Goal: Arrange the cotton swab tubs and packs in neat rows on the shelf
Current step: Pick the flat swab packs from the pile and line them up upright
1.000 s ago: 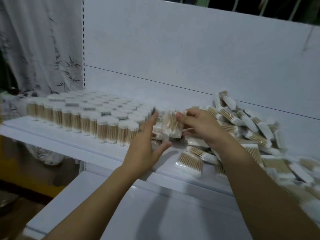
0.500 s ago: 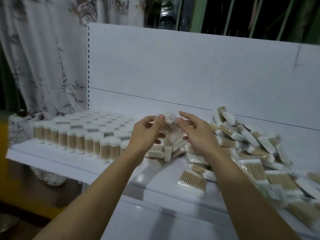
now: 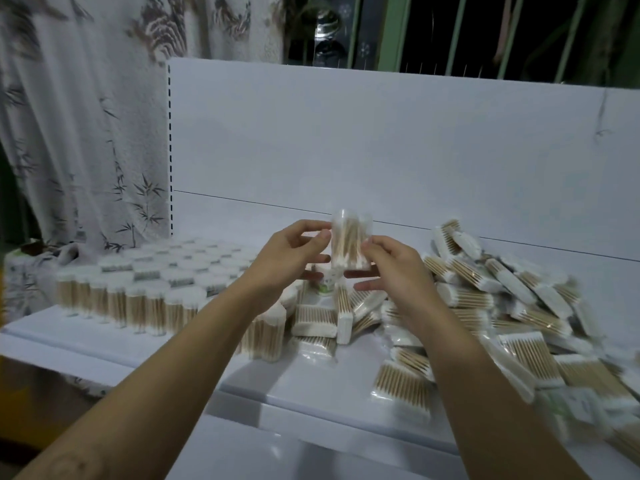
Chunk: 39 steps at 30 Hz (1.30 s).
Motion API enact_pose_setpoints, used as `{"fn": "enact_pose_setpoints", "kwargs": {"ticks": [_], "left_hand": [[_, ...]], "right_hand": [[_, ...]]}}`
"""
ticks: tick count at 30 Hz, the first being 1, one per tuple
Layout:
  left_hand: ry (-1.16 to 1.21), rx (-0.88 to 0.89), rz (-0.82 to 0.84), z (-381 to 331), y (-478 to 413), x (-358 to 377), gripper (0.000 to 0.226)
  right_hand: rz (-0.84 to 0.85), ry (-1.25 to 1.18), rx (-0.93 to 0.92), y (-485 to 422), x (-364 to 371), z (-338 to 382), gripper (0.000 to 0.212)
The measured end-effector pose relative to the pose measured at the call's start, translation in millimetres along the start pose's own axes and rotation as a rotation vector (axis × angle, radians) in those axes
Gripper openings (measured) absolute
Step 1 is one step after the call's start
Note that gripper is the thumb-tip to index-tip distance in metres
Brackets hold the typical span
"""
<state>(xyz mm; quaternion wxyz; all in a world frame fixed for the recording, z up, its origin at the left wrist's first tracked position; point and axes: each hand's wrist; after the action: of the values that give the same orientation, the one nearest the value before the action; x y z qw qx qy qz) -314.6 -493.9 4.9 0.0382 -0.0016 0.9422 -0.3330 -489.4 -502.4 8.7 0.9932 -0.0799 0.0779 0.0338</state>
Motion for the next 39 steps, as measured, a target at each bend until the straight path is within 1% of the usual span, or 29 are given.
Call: {"fn": "enact_pose_setpoints", "kwargs": {"ticks": [3, 4, 5, 6, 7, 8, 9, 10, 11, 12, 13, 14, 15, 17, 18, 20, 22, 23, 25, 29, 31, 35, 39], "left_hand": [[0.110, -0.048, 0.065, 2, -12, -6, 0.043], [0.157, -0.060, 0.107, 2, -18, -8, 0.046], [0.165, -0.045, 0.159, 1, -24, -11, 0.047], [0.121, -0.008, 0.199, 0, -30, -14, 0.047], [0.042, 0.042, 0.216, -1, -37, -18, 0.048], [-0.049, 0.088, 0.206, -3, -44, -21, 0.050], [-0.144, 0.120, 0.182, -3, -51, -26, 0.053], [-0.235, 0.141, 0.163, -2, -59, -30, 0.058], [-0.323, 0.157, 0.154, 1, -65, -34, 0.064], [-0.393, 0.173, 0.150, 4, -70, -37, 0.070], [-0.434, 0.191, 0.149, 8, -75, -38, 0.072], [-0.456, 0.214, 0.147, 12, -78, -39, 0.073], [-0.479, 0.239, 0.143, 15, -80, -39, 0.074], [-0.539, 0.267, 0.142, 23, -84, -42, 0.075], [-0.559, 0.261, 0.160, 26, -87, -44, 0.075], [-0.564, 0.214, 0.248, 36, -90, -51, 0.074], [-0.611, 0.156, 0.395, 47, -92, -60, 0.070], [-0.680, 0.139, 0.482, 53, -93, -65, 0.068], [-0.826, 0.125, 0.646, 59, -97, -74, 0.060], [-1.020, 0.094, 0.894, 60, -108, -78, 0.045], [-1.067, 0.054, 0.977, 64, -112, -77, 0.043], [-1.109, 0.010, 1.075, 80, -121, -76, 0.046], [-1.089, 0.012, 1.114, 89, -127, -74, 0.046]], "right_hand": [[0.080, -0.060, 0.038, -11, 5, 3, 0.025], [0.078, -0.010, 0.016, -15, 7, 5, 0.026], [0.034, 0.119, -0.046, -22, 8, 7, 0.027], [-0.023, 0.269, -0.115, -29, 9, 11, 0.025], [-0.077, 0.368, -0.161, -35, 9, 15, 0.023], [-0.118, 0.390, -0.169, -40, 9, 20, 0.025], [-0.156, 0.336, -0.152, -45, 9, 27, 0.032], [-0.170, 0.233, -0.112, -49, 7, 34, 0.038], [-0.147, 0.137, -0.064, -52, 7, 42, 0.038], [-0.100, 0.084, -0.030, -54, 8, 50, 0.031], [-0.057, 0.099, -0.007, -56, 11, 57, 0.025], [-0.046, 0.165, 0.004, -60, 16, 61, 0.028], [-0.070, 0.249, -0.002, -65, 23, 63, 0.037], [-0.157, 0.414, -0.035, -76, 37, 65, 0.051], [-0.183, 0.485, -0.051, -81, 42, 66, 0.054], [-0.207, 0.663, -0.054, -92, 50, 68, 0.051], [-0.213, 0.930, -0.047, -103, 54, 66, 0.048], [-0.202, 1.036, -0.025, -108, 58, 63, 0.048], [-0.174, 1.174, 0.043, -123, 64, 52, 0.050], [-0.103, 1.203, 0.240, -145, 70, 35, 0.043], [-0.061, 1.240, 0.312, -152, 74, 26, 0.038], [0.023, 1.216, 0.383, -164, 86, 5, 0.040], [-0.020, 1.352, 0.376, -174, 88, -9, 0.046]]}}
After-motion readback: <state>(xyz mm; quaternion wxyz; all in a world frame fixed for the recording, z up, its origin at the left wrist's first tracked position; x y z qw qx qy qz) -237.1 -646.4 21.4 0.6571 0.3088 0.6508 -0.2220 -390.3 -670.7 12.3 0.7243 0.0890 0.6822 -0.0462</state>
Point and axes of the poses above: each hand's wrist, its own y-axis away from the middle knuckle, its own x-axis out of the palm, z = x × y, and after that the axes turned 15 degrees about x, right-handed
